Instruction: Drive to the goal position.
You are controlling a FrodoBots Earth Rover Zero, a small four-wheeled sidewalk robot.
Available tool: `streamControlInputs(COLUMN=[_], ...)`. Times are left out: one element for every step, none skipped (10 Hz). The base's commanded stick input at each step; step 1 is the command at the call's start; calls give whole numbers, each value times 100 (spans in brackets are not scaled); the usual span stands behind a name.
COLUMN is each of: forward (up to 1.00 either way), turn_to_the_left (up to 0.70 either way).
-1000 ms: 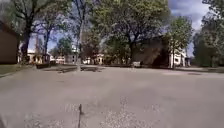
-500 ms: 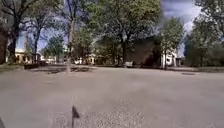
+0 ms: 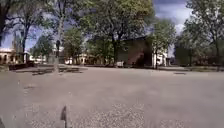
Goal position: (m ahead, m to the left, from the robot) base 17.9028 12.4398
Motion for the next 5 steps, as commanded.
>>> streamControlInputs(forward=[70, 70, 70, 70, 70], turn_to_the_left=[6, 6, 6, 6, 6])
